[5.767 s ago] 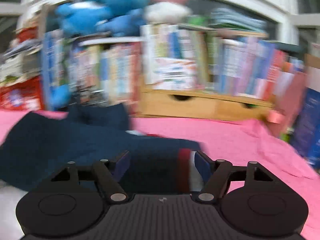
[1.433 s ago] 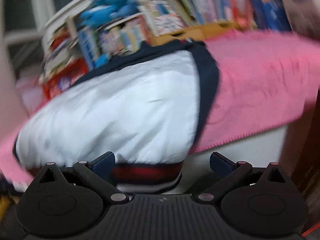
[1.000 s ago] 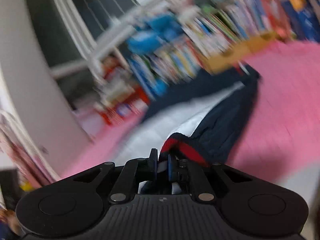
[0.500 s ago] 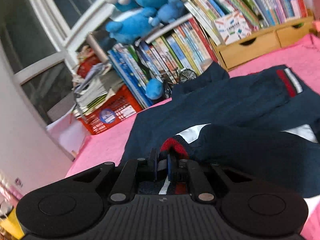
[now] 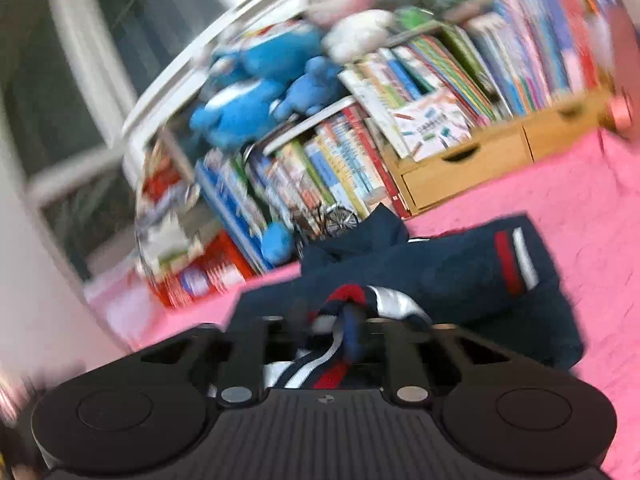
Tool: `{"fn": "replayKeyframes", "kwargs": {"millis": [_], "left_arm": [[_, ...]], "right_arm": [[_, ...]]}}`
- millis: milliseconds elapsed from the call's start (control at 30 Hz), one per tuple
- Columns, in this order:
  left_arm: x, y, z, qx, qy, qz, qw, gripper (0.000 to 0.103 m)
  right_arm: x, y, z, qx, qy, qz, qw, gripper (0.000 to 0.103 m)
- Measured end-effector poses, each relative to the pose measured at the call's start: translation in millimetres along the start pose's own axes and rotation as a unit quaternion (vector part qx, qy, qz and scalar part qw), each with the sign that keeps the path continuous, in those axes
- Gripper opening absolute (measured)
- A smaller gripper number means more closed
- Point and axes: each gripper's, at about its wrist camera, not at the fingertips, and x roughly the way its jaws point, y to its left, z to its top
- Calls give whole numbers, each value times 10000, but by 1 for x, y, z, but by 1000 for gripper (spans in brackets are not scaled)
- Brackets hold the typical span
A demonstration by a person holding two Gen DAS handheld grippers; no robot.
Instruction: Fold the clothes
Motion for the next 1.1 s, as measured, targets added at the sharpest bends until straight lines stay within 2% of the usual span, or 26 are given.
{"fn": "replayKeyframes", "kwargs": {"millis": [33,133,200,267,300,367,500,533,567,600,633,733,867,967,1067,1100], "left_arm": [[13,5,3,-99,93,-22,9999,103],[38,24,11,-673,281,-136,9972,103],[47,42,18,-1183,293,-292,9921,103],[49,60,21,-1564,320,-537,9857,103],[48,67,20,-1657,361,-693,9831,103],[43,77,16,-1792,443,-1029,9774,103],[20,66,-7,-1428,637,-1771,9717,103],[16,62,-13,-1369,680,-1916,9695,103],[13,59,-17,-1342,712,-2072,9664,103],[11,55,-19,-1329,732,-2226,9630,103],[8,52,-20,-1311,730,-2358,9602,103],[-7,52,-15,-1323,457,-2524,9575,103],[-23,60,-5,-1339,-60,-2901,9476,103],[-16,37,-4,-898,88,-2858,9540,103],[7,-3,-10,-331,465,-2508,9664,103],[15,-13,-13,-193,580,-2343,9702,103]], "right_arm": [[-6,4,-4,-396,-68,-5,9992,103],[-28,17,-17,-1510,-196,383,9876,103],[-30,26,-20,-2020,-64,144,9793,103],[-20,33,-25,-2636,84,-261,9642,103],[-11,34,-27,-2907,146,-422,9558,103],[12,35,-31,-3167,390,-401,9469,103],[71,29,-42,-3457,996,-418,9321,103],[83,25,-46,-3403,1136,-468,9323,100],[95,21,-50,-3283,1299,-515,9342,91],[101,19,-53,-3115,1372,-515,9389,64],[103,18,-54,-2912,1380,-481,9454,52],[80,25,-49,-2761,851,-617,9553,33],[16,11,-22,-2017,37,-749,9766,30],[-19,-4,-13,-1576,-144,-832,9839,30],[-20,-14,-24,-1558,168,-1088,9816,31],[-17,-17,-29,-1605,311,-1164,9796,34]]}}
